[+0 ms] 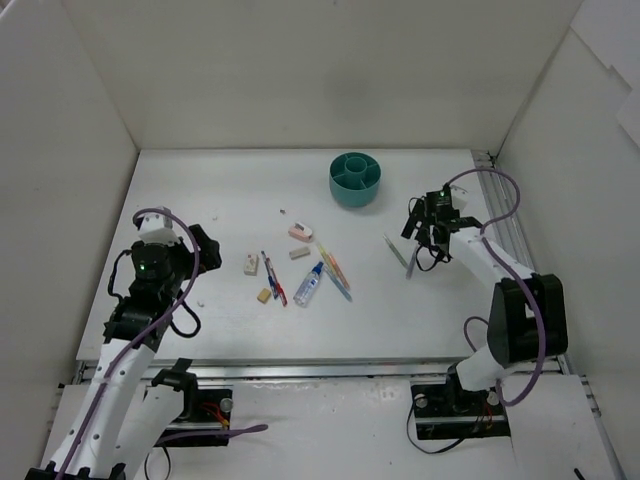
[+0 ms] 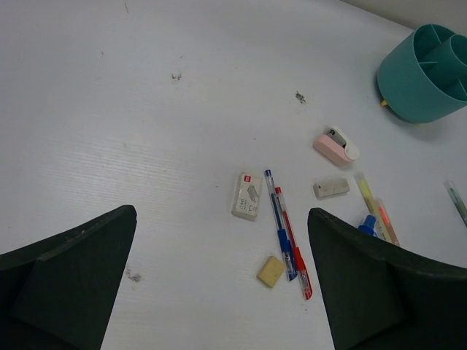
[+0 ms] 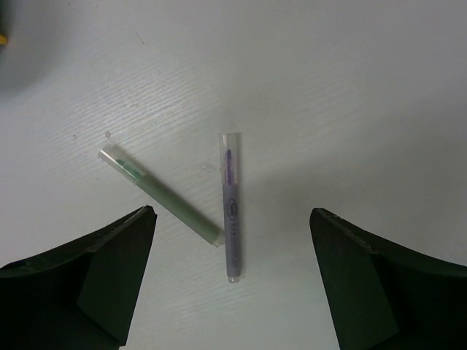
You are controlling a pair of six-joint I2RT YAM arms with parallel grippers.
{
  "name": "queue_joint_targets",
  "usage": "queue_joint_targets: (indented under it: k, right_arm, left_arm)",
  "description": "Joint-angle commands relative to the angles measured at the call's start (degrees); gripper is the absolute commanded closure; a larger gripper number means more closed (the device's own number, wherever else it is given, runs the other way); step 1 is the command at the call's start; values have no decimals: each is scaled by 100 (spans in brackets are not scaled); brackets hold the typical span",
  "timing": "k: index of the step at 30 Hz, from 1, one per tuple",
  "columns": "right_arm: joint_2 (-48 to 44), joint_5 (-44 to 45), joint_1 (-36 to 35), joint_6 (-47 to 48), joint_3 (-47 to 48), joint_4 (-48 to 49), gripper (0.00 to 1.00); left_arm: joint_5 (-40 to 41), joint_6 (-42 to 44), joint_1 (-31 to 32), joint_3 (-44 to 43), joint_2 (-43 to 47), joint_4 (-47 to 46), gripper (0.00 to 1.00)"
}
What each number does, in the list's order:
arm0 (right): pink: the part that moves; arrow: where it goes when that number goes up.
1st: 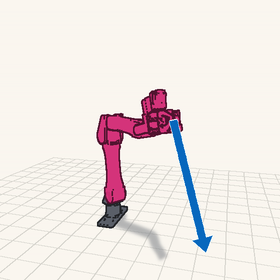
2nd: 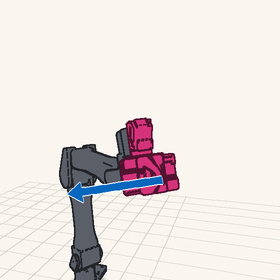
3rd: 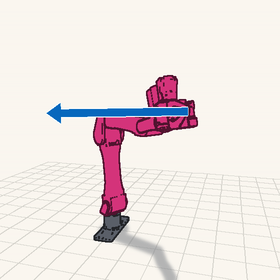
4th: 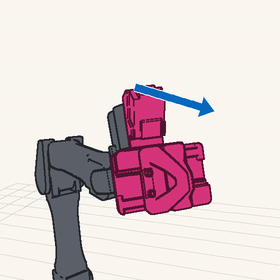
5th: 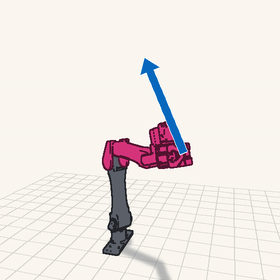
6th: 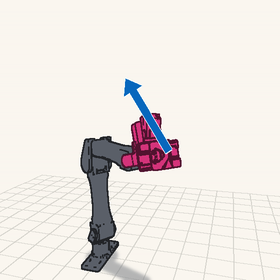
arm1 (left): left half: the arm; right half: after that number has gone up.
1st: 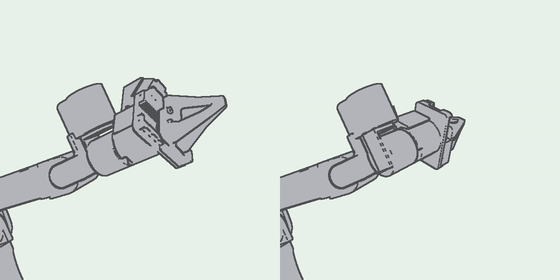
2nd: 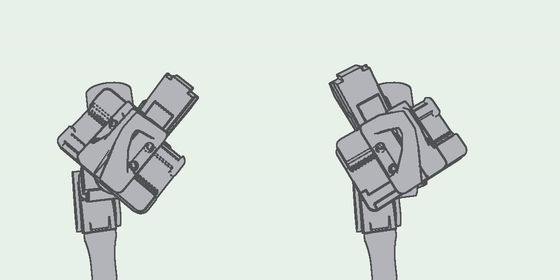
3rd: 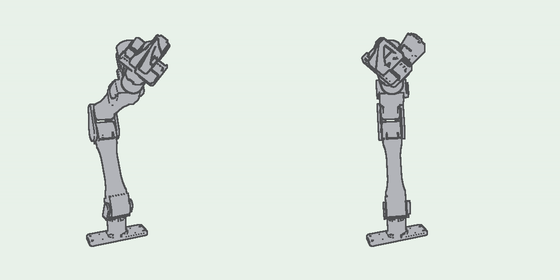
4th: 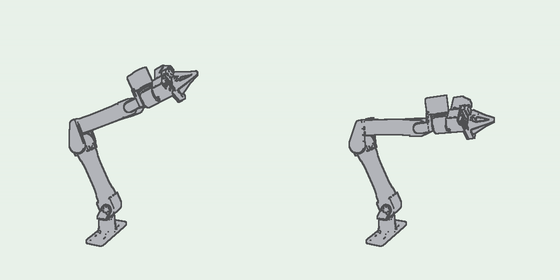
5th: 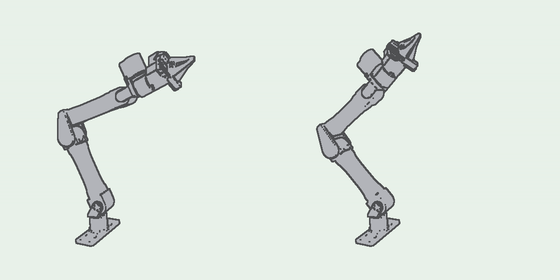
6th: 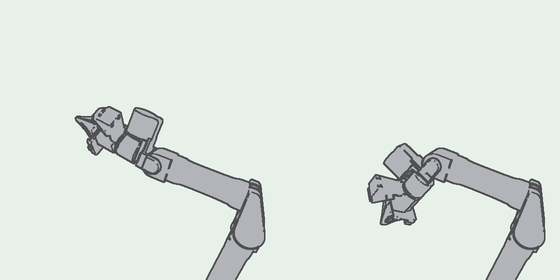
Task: Sort the stationery into containers
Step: Pick up the pen from the center of the board.
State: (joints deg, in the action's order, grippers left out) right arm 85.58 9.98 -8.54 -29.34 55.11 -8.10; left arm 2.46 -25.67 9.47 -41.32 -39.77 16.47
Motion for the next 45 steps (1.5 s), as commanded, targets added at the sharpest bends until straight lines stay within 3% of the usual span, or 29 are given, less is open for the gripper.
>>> queue_joint_targets:
  k: [1, 8, 17, 20, 25, 34, 37, 43, 45]
  right_arm:
    - [441, 4, 62, -124, 491, -60, 17]
    - [1241, -110, 115, -203, 895, -236, 32]
    - [1944, -303, 194, -186, 1115, -385, 59]
    - [1971, -251, 203, -186, 1125, -394, 70]
    - [1910, -295, 212, 59, 1133, -403, 99]
    - [1006, 92, 168, 866, 1458, -211, 100]
    - [636, 223, -33, 1516, 1572, 482, 100]
    - [406, -795, -210, 2485, 1019, 4308, 100]
    - [661, -900, -280, 2669, 1097, 4990, 100]
  left_arm:
    - [18, -17, -51, -122, -92, -364, 0]
    - [123, -17, -103, -122, -207, -337, 0]
    - [202, 1, -104, -166, -242, -311, 0]
    - [202, 9, -104, -166, -233, -311, 0]
    - [246, 9, -104, -175, -207, -285, 0]
    - [281, 9, -104, -157, -242, -372, 0]
    - [220, 10, -156, -183, -338, -425, 0]
    - [202, 36, -156, -297, -479, -399, 0]
    - [246, 36, -156, -376, -505, -338, 0]
